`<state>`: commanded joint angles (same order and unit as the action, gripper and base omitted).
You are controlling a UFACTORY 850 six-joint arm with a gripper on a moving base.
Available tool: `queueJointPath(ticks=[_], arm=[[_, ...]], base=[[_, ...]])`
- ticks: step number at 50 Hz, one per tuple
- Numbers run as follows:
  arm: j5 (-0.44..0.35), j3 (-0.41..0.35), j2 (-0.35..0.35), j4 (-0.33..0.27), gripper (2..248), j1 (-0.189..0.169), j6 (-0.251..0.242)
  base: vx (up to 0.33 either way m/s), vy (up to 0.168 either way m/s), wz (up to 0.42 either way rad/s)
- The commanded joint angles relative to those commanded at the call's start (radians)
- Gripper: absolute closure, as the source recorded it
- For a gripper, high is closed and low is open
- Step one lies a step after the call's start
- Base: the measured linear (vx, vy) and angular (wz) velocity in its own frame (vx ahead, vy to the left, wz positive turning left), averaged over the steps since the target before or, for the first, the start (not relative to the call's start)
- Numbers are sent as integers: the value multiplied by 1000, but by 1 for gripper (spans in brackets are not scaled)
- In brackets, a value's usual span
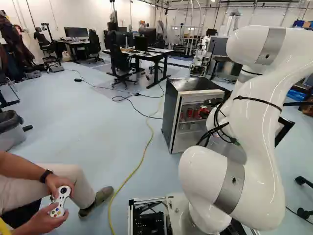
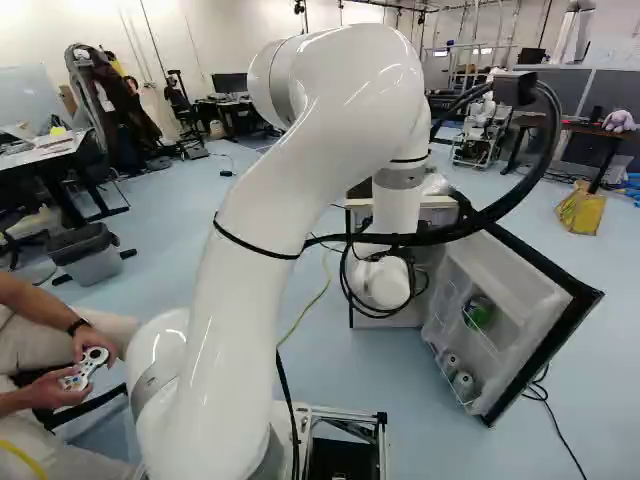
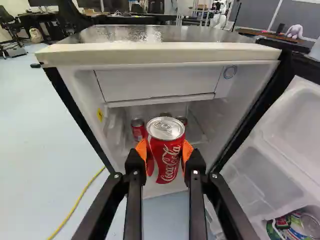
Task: Grab a drink from the fridge
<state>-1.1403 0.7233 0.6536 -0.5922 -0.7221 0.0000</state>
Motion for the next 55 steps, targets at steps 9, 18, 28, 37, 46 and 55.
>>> queueJointPath(ticks=[9, 18, 28, 37, 46, 55], arm=[[0, -12, -28, 0, 162, 0, 0], [0, -22, -56, 0, 162, 0, 0], [0, -33, -87, 0, 162, 0, 0], [0, -41, -114, 0, 162, 0, 0], [0, -49, -140, 0, 162, 0, 0], [0, -56, -166, 0, 162, 0, 0]], base=[[0, 0, 0], [0, 0, 0], [0, 0, 0], [0, 0, 0], [0, 0, 0], [0, 0, 0]])
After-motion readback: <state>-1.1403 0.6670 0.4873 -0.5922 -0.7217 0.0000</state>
